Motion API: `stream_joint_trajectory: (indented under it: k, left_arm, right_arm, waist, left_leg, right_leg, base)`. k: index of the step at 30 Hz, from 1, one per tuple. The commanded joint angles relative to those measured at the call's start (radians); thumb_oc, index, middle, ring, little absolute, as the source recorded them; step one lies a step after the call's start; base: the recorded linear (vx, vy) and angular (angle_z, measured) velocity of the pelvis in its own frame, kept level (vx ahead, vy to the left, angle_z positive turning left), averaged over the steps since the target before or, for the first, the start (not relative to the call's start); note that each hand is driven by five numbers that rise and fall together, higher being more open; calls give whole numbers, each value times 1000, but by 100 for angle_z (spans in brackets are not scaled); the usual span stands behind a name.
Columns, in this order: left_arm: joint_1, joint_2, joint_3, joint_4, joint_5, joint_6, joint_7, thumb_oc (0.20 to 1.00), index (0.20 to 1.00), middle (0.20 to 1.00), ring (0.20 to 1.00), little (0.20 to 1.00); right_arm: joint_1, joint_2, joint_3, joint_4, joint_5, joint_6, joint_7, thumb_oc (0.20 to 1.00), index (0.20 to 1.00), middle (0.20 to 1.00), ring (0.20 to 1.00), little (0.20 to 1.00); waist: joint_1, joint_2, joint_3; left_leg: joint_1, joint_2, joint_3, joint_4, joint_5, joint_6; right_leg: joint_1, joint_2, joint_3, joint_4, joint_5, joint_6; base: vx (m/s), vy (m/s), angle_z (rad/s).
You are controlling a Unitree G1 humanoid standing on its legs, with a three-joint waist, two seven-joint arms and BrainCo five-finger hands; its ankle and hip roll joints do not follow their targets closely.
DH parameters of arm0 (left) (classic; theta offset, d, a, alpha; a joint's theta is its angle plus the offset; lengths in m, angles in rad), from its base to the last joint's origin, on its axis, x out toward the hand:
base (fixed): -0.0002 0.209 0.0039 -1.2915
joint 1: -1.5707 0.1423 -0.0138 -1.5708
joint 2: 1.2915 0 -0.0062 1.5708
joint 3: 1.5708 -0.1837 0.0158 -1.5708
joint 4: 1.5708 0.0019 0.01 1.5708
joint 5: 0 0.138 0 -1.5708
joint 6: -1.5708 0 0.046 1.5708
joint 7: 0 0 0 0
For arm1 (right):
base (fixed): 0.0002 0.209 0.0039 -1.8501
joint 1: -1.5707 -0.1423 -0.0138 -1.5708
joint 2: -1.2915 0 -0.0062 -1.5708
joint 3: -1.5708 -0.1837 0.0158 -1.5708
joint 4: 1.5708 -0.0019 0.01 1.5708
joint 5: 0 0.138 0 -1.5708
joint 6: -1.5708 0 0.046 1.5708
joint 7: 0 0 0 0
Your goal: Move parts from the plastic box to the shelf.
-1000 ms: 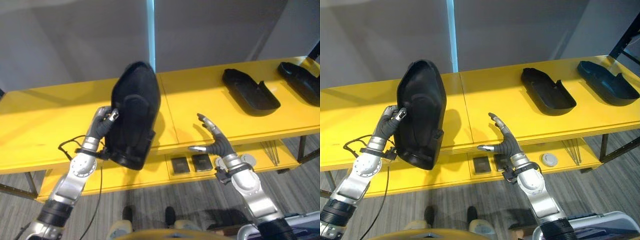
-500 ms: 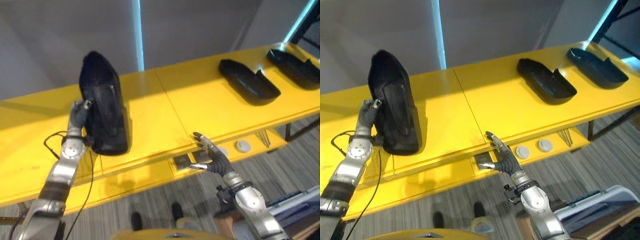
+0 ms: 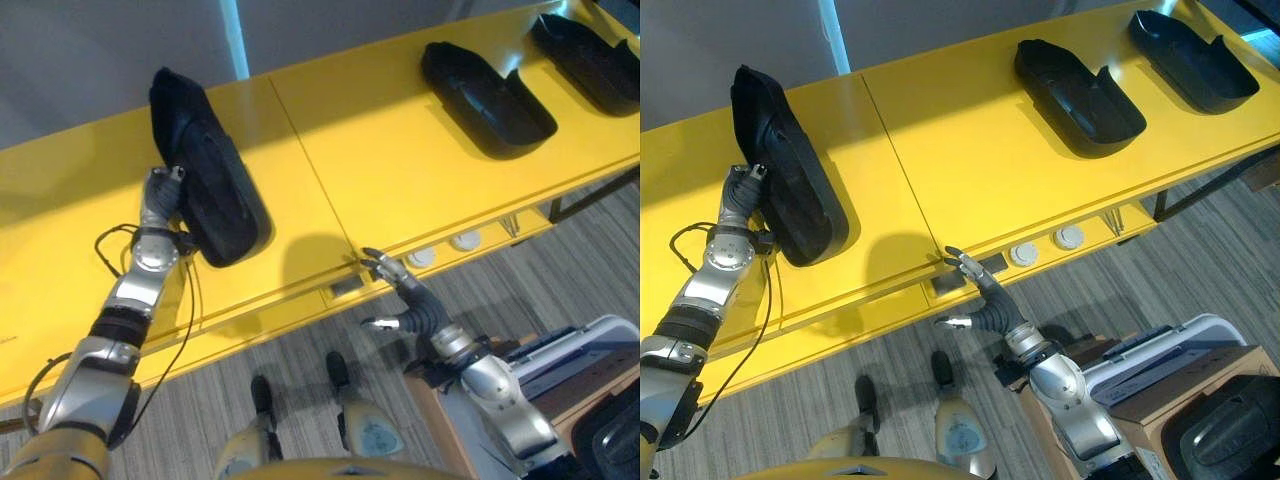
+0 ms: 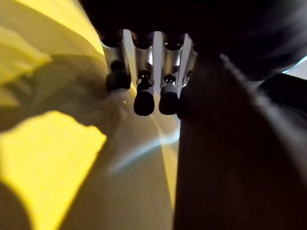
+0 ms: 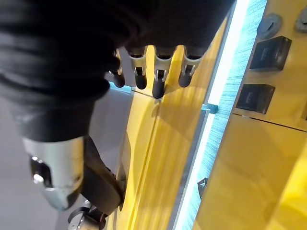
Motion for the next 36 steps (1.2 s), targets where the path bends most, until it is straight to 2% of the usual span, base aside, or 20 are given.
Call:
stream_joint_trajectory:
  k: [1,2,11,17,22,29,30,31,32,33,34,36]
  left_arm:
    - [-78,59,17,78,56,-6,32,805,805,805,805,805]
    - [-73,62,19,69,69,0,31,1000,1000,1000,1000,1000]
    - [-91,92,5,75,161,14,46,1000,1000,1000,1000,1000]
    - [-126,93,1,79,138,13,59,1000,1000,1000,1000,1000]
    - [-131,98,25,-26,107,-1,78,1000,1000,1000,1000,1000]
    - [-94,148,99,-250,208,-13,136,1000,1000,1000,1000,1000]
    - [-22,135,136,-369,212,-54,122,1000,1000,1000,1000,1000]
    - [-12,134,144,-378,212,-52,119,1000,1000,1000,1000,1000]
    - [45,127,167,-435,206,-76,101,1000,1000,1000,1000,1000]
    - [98,118,182,-498,202,-102,83,1000,1000,1000,1000,1000]
    - [215,82,207,-602,172,-155,61,1000,1000,1000,1000,1000]
    - [278,63,226,-648,144,-175,46,1000,1000,1000,1000,1000]
  right_arm:
    - [21,-3,-26,-51,-25,-56,11,1000,1000,1000,1000,1000]
    - [22,-1,-28,-50,-34,-59,5,1000,1000,1000,1000,1000]
    - [32,0,-27,-51,-47,-67,7,1000,1000,1000,1000,1000]
    - [32,-2,-30,-51,-53,-68,-4,1000,1000,1000,1000,1000]
    - [27,-3,-52,-67,-59,-62,-11,1000,1000,1000,1000,1000]
    - [-56,-26,-77,-166,-68,-77,2,1000,1000,1000,1000,1000]
    - [-112,-31,-76,-198,-83,-82,3,555,555,555,555,555]
    - [-114,-32,-72,-197,-84,-81,3,479,479,479,479,479]
    - [-145,-30,-66,-199,-90,-81,5,200,200,200,200,200]
    - [-174,-23,-53,-199,-90,-79,7,200,200,200,200,200]
    - [-240,1,-20,-178,-88,-71,8,200,200,200,200,200]
    - [-269,11,6,-161,-92,-68,3,200,200,200,200,200]
  waist:
    - [20,-39,-23]
    - [22,-39,-24]
    - [24,-42,-26]
    - [24,-41,-27]
    - [30,-38,-42]
    - [57,-36,-81]
    - [74,-37,-92]
    - [71,-36,-93]
    - [80,-37,-99]
    - [88,-39,-103]
    - [111,-45,-111]
    - [115,-47,-115]
  left_leg:
    - [46,9,-2,-1,-88,-4]
    - [51,8,-1,-1,-90,-4]
    - [74,11,0,-1,-100,-5]
    - [83,13,3,-1,-104,-6]
    - [107,12,5,-1,-113,-5]
    - [135,6,-6,-1,-128,-2]
    - [141,3,-11,-1,-132,0]
    - [142,3,-11,-1,-133,0]
    - [145,2,-14,-1,-135,2]
    - [149,1,-17,-1,-138,3]
    - [154,0,-22,-1,-142,5]
    - [157,-1,-24,-1,-144,6]
  right_leg:
    - [52,-2,11,2,-71,28]
    - [56,-1,13,1,-72,28]
    - [77,2,13,0,-79,28]
    - [85,2,11,0,-82,31]
    - [109,0,8,0,-91,33]
    - [144,-9,-3,0,-101,37]
    - [154,-13,-9,0,-103,39]
    - [155,-13,-9,0,-103,39]
    - [160,-14,-12,0,-105,38]
    - [164,-15,-14,0,-106,38]
    - [173,-17,-19,0,-108,35]
    - [177,-19,-20,0,-109,34]
  base:
    - [23,-28,-6]
    - [21,-32,-3]
    - [0,0,0]
    - [0,0,0]
    - [0,0,0]
    - [43,7,1]
    - [39,21,1]
    - [54,12,1]
    - [40,4,4]
    - [84,12,7]
    - [64,14,6]
    - [52,14,8]
